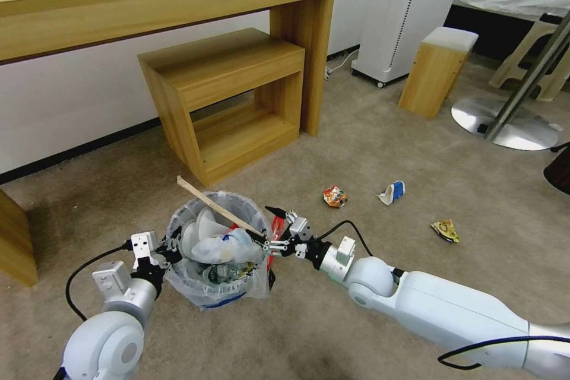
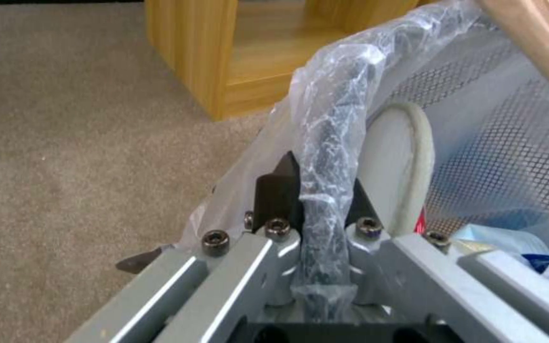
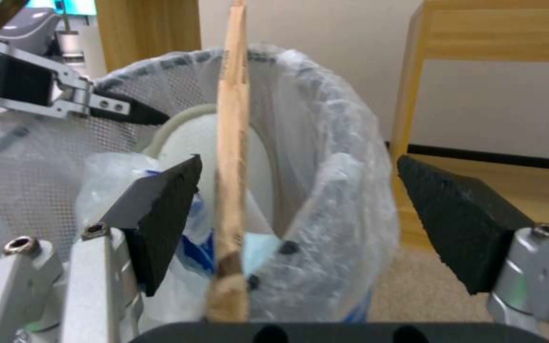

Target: Pick up the trash bin and place the garbage on the floor into it.

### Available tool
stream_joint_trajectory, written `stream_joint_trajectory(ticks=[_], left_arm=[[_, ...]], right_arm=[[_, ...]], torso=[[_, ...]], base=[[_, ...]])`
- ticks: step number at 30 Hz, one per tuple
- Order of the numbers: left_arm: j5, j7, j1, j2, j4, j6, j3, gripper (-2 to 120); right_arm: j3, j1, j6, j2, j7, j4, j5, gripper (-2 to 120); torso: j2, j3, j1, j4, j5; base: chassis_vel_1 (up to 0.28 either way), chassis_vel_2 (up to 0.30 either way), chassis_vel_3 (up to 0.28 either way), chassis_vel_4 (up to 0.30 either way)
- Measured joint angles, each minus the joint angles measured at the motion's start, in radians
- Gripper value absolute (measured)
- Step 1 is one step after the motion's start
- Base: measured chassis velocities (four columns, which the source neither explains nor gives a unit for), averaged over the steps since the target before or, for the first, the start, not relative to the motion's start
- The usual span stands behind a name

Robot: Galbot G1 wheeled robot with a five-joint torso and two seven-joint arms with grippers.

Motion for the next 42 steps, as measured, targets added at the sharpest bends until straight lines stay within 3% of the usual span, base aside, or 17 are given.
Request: stream_joint_trajectory(ticks=[8,14,33,42], left_arm=[[0.002,0.001,0.0,-0.002,-0.005,-0.002,0.002,2],[0.003,0.0,0.0,-0.002,-0.008,-0.002,0.006,2],[0.002,0.009,-0.009,0.009,0.016,-0.003,0.01,1],[-0.004,0.002,-0.013,0.038,0.054,0.029,-0.004,0]], right_arm=[[-0.02,0.017,0.001,0.014,0.002,0.007,0.002,78],[-0.039,0.034,0.008,0.016,0.001,0.008,0.001,65],[-0.033,0.036,0.029,0.019,-0.018,0.015,-0.012,64],[0.018,-0.014,0.04,-0.002,-0.026,0.023,-0.027,70]], torso=[[0.0,0.0,0.0,0.0,0.0],[0.0,0.0,0.0,0.0001,0.0],[0.0,0.0,0.0,0.0,-0.0001],[0.0,0.0,0.0,0.0001,0.0]], base=[[0.0,0.0,0.0,0.0],[0.0,0.0,0.0,0.0],[0.0,0.0,0.0,0.0],[0.0,0.0,0.0,0.0]])
